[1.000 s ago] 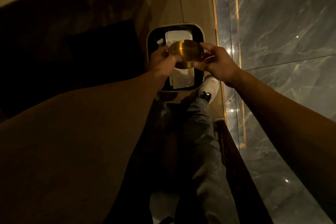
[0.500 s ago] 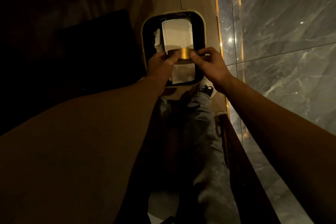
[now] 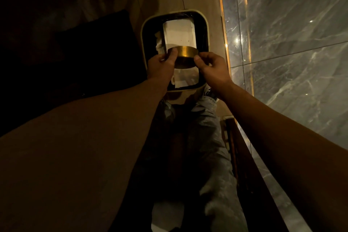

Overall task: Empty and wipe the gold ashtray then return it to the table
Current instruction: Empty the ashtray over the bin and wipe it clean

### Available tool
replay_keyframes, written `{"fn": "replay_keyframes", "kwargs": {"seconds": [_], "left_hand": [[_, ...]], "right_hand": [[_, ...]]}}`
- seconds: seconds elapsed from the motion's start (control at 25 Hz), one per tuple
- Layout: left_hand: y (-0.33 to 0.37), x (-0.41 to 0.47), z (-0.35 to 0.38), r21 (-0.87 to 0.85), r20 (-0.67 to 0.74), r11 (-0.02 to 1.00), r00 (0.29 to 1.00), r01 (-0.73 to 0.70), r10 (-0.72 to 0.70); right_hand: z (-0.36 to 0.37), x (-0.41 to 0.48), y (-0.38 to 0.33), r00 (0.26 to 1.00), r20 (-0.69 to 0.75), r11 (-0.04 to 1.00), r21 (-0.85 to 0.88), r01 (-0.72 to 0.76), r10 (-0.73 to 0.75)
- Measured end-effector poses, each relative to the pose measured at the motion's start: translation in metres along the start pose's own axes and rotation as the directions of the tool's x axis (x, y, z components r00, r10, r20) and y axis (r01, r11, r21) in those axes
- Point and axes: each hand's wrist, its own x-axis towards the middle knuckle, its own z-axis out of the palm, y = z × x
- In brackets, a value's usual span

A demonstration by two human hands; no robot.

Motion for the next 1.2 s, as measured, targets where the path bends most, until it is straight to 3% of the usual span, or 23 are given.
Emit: {"fn": "replay_keyframes", "kwargs": {"seconds": [0.24, 0.56, 0.84, 1.2], "left_hand": [[0.002, 0.002, 0.003, 0.038, -0.002, 0.994, 0.995, -0.099, 0.100], [-0.008, 0.005, 0.001, 0.187, 0.010, 0.949, 0.967, -0.252, 0.255], [-0.014, 0.006, -0.006, 0.439, 0.170, 0.738, 0.854, -0.512, 0.491], [-0.006, 0.008, -0.008, 0.533, 0.239, 0.593, 0.780, -0.603, 0.578]], "right_hand": [[0.002, 0.002, 0.005, 0.999, -0.037, 1.000, 0.001, 0.000, 0.000], [-0.001, 0.007, -0.001, 0.987, -0.037, 0.987, -0.064, 0.151, -0.153], [0.001, 0.005, -0.007, 0.979, -0.078, 0.981, -0.043, 0.187, -0.190], [-0.003, 0.002, -0.010, 0.968, -0.079, 0.965, -0.125, 0.229, -0.240]]}}
